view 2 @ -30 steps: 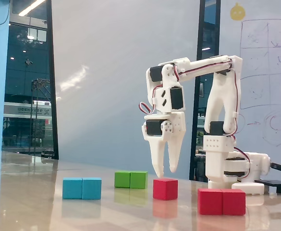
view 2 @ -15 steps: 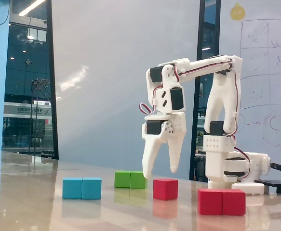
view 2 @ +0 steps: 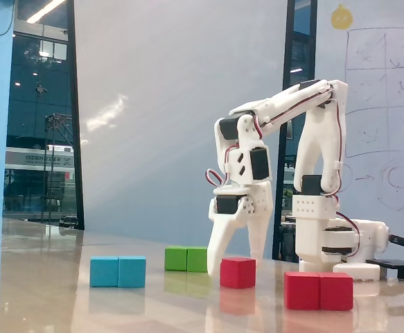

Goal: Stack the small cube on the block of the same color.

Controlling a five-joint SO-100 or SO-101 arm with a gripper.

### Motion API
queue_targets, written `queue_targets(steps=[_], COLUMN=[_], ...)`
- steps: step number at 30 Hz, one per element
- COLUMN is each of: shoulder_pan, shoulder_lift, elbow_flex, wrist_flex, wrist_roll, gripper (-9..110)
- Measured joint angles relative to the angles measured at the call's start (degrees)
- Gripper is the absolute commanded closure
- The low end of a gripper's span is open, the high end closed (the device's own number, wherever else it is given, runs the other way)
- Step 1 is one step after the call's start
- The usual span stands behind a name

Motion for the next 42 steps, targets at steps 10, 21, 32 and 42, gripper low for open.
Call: queue_targets(steps=[10,21,32,42], shoulder_pan=[0.0,0.0,0.0,0.0], shoulder_lift=[0.0,0.0,0.0,0.0], elbow_flex=[0.3,0.4,0.6,0.6], wrist_flex=[-1.7,-2.5,-2.5,-2.5], wrist_roll=[0.0,0.0,0.0,0.0], gripper=[71,82,89,90])
